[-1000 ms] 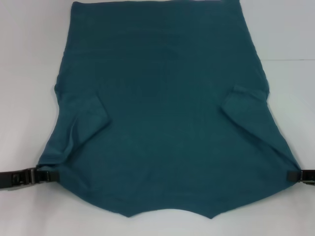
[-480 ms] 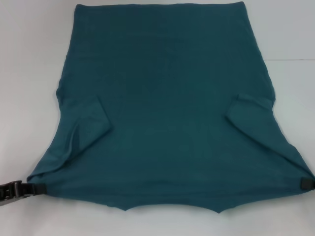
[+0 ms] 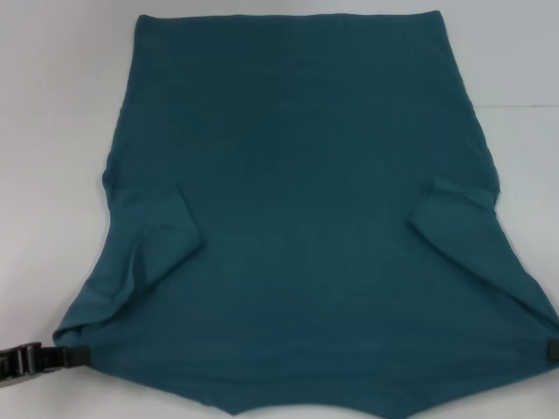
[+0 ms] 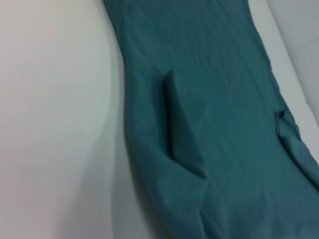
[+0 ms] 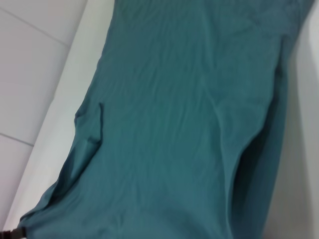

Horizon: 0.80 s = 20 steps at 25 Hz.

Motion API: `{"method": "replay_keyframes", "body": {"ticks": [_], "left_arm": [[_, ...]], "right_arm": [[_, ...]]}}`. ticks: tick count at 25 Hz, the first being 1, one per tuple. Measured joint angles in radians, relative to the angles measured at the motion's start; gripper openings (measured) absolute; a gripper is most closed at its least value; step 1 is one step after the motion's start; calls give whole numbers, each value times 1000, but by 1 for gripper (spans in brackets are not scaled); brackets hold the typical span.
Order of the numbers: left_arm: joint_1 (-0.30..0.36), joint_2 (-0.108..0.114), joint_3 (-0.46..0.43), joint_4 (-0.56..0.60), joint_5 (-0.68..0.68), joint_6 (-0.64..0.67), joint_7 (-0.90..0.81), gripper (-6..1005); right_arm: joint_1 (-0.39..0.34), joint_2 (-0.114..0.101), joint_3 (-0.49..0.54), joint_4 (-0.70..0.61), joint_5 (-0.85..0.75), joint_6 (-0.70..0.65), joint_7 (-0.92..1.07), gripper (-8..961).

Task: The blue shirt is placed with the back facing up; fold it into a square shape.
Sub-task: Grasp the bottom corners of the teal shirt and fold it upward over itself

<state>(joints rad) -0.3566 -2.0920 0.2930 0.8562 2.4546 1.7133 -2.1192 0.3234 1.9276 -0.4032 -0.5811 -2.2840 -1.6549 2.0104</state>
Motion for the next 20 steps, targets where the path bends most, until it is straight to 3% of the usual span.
{"method": "replay_keyframes", "body": {"ticks": [13, 20], "left_arm": [[26, -10, 0, 3, 5, 133, 28, 10], [48, -18, 0, 3, 6, 179, 52, 10]], "right_arm": [[-70, -1, -3, -88, -40, -136, -30, 35], [-71, -8, -4, -94, -81, -159, -49, 35]]}}
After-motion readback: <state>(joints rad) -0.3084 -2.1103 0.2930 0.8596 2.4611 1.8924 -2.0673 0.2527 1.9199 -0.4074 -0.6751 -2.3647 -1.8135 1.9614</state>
